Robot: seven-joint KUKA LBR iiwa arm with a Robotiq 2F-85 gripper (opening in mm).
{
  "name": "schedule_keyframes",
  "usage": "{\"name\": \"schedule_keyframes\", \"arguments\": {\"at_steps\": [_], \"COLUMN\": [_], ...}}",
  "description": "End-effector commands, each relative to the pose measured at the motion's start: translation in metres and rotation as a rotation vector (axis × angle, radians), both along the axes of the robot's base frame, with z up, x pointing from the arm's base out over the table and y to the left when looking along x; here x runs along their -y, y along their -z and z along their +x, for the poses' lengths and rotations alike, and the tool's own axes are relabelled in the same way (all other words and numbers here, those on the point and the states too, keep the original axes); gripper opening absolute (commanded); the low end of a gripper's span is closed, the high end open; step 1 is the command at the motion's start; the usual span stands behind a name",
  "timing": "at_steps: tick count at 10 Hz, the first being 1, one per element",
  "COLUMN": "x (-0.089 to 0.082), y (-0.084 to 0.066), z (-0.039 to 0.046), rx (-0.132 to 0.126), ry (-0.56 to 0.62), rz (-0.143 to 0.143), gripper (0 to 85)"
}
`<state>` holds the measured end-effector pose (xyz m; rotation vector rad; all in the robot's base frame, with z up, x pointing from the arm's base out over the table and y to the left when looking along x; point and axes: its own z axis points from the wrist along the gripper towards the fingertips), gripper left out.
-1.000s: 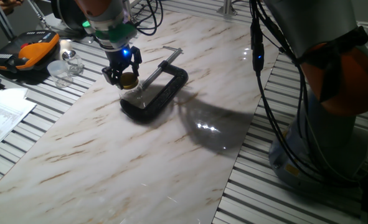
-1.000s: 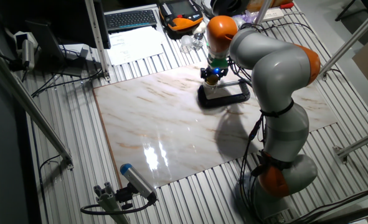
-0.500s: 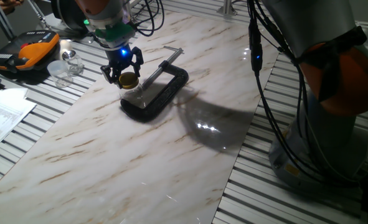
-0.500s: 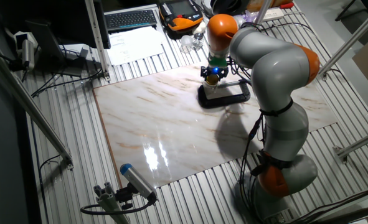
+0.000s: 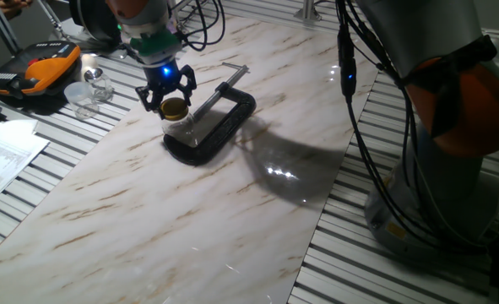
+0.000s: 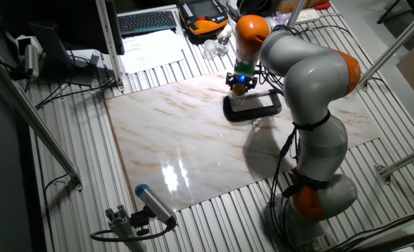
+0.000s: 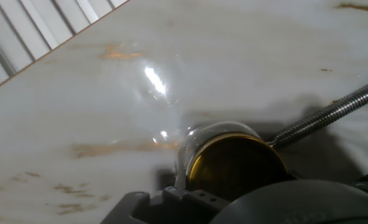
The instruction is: Screw the lid onto the jar
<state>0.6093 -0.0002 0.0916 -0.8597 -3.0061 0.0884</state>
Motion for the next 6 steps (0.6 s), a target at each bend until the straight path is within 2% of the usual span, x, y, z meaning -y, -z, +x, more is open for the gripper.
{"name": "schedule_keyframes", "arguments": {"at_steps": [1, 5, 6], "x": [0.0006, 0.0005, -0.0002], "y": [0.0011, 0.0015, 0.0018], "z": [-0.0002, -0.0002, -0.0002], "rx": [0.003, 0.009, 0.01], "ry": [0.022, 0.047, 0.044], "rz": [-0.001, -0.021, -0.035], "gripper": [68.0, 68.0, 85.0]}}
